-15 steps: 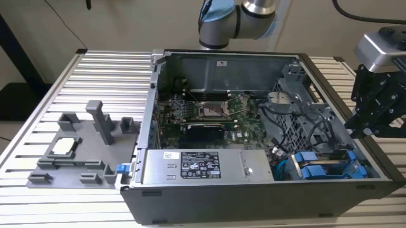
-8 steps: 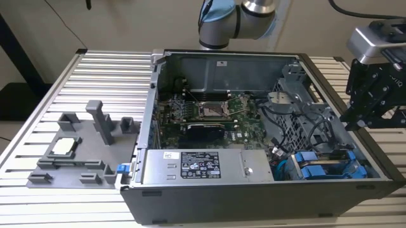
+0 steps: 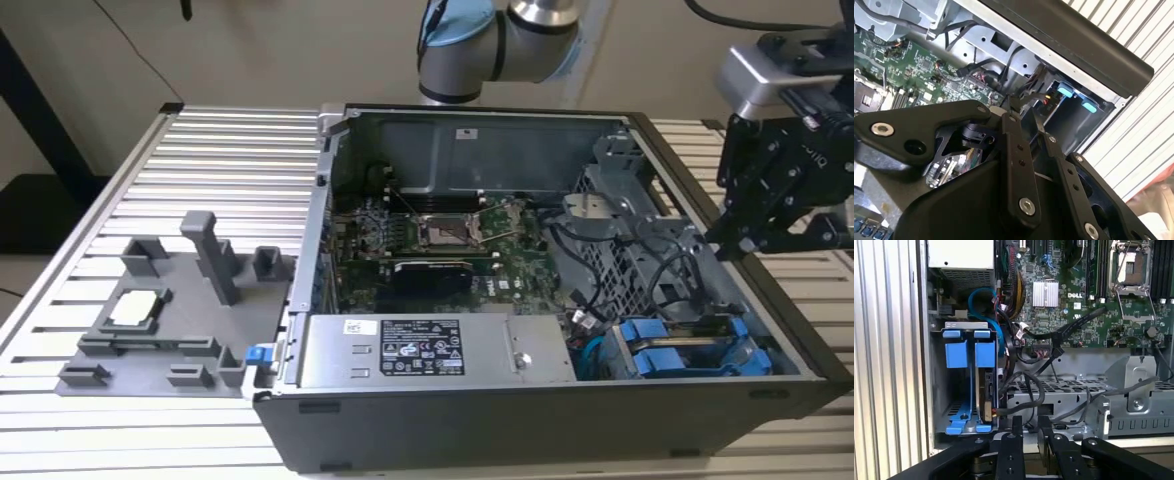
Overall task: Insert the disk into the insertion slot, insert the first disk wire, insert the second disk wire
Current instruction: 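Insert the first disk wire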
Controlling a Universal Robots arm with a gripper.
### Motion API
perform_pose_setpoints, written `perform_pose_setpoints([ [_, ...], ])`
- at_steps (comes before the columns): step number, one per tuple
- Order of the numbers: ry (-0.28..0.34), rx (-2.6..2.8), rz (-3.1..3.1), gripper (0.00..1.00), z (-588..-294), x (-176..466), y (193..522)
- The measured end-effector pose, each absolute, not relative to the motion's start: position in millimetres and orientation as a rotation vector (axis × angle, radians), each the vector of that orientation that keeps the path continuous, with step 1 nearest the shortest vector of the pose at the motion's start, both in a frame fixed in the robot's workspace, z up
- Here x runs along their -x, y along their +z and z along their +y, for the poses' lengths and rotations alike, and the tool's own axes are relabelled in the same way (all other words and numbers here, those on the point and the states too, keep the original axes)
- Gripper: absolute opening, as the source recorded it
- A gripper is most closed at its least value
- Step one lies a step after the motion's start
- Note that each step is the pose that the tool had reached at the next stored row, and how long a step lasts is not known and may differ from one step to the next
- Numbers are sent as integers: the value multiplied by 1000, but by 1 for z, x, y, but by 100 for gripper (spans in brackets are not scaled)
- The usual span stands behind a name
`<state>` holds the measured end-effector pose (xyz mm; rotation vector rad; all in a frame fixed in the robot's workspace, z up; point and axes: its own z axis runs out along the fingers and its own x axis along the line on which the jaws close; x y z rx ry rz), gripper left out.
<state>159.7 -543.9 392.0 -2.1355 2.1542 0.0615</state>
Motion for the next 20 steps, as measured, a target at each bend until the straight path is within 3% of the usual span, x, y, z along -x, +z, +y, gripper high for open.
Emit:
perform_pose_setpoints([
  [20, 62, 2134, 2154, 27, -532, -144, 391],
])
